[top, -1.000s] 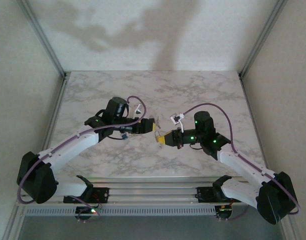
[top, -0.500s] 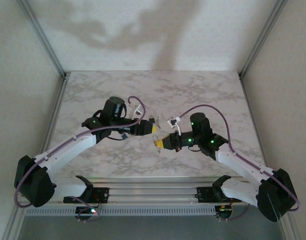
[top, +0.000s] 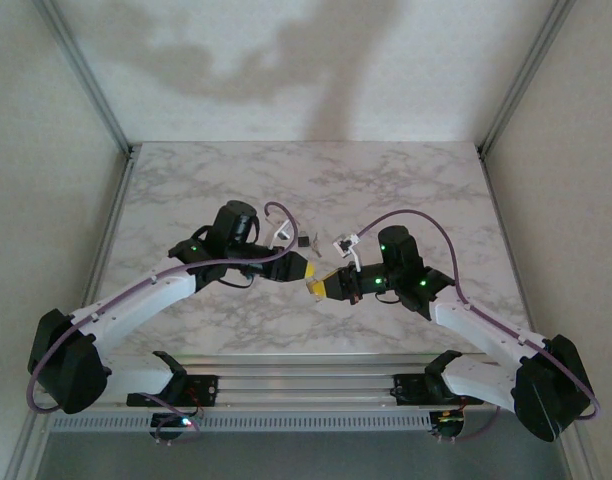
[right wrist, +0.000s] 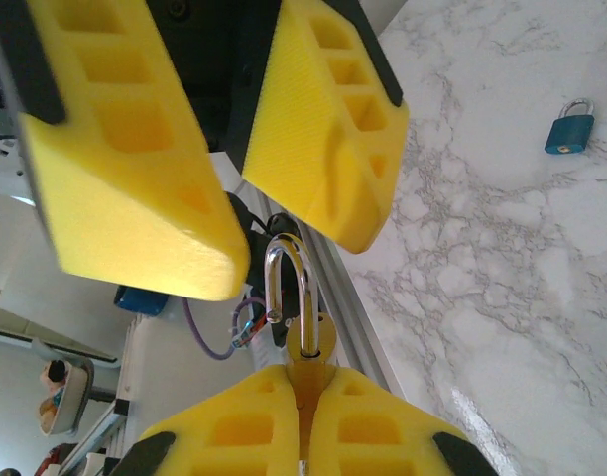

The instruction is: Lock with the key

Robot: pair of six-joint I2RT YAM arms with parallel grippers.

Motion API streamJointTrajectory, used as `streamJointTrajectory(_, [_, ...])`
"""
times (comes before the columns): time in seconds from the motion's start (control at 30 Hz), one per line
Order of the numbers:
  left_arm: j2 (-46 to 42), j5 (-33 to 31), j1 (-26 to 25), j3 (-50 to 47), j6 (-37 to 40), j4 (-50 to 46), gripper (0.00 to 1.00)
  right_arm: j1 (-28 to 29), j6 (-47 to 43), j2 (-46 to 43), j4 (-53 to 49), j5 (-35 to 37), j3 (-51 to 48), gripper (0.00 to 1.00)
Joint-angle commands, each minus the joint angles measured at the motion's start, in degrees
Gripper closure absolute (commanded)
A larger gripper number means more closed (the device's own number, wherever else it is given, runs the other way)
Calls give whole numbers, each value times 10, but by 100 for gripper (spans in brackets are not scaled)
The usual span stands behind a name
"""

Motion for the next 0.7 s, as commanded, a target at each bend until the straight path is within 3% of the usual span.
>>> streamJointTrajectory(0.0, [-11,-10,-7,-5,20,-15,64,6,-10,3,0,-6,18,100])
streamJointTrajectory(0.5, [-25,-36,-8,-12,35,-28,81,10,-11,2,0,-11,17,100])
streamJointTrajectory(0.67, [-29,-41,-8,-12,38,-30,97,12,-7,2,4,-19,17,100])
